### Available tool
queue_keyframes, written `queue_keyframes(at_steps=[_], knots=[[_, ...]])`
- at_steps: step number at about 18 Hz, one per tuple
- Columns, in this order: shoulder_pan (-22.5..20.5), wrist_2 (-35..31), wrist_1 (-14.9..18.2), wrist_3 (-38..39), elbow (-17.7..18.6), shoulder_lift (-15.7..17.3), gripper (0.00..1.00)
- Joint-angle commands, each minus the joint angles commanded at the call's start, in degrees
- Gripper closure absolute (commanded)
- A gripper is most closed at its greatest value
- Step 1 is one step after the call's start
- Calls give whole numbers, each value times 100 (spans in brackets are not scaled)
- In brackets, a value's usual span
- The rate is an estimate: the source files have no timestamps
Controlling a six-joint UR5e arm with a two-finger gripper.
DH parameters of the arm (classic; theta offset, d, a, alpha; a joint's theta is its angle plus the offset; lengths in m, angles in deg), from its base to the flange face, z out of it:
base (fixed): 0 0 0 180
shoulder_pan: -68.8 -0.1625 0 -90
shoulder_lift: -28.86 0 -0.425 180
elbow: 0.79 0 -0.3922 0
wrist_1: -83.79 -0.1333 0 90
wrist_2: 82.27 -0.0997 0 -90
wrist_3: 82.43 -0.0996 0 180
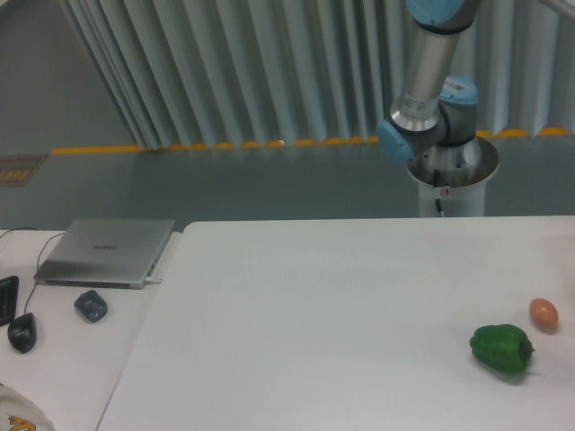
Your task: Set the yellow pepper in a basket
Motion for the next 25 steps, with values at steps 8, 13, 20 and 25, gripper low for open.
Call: queue_keyframes(at_steps=[8, 13, 20, 25], knots=[[-26, 562, -9, 484, 26, 9, 1], [-88, 650, -9, 449, 105, 26, 0], [-88, 632, 53, 1131, 510, 228, 0], [-70, 571, 1491, 1354, -139, 255, 0]])
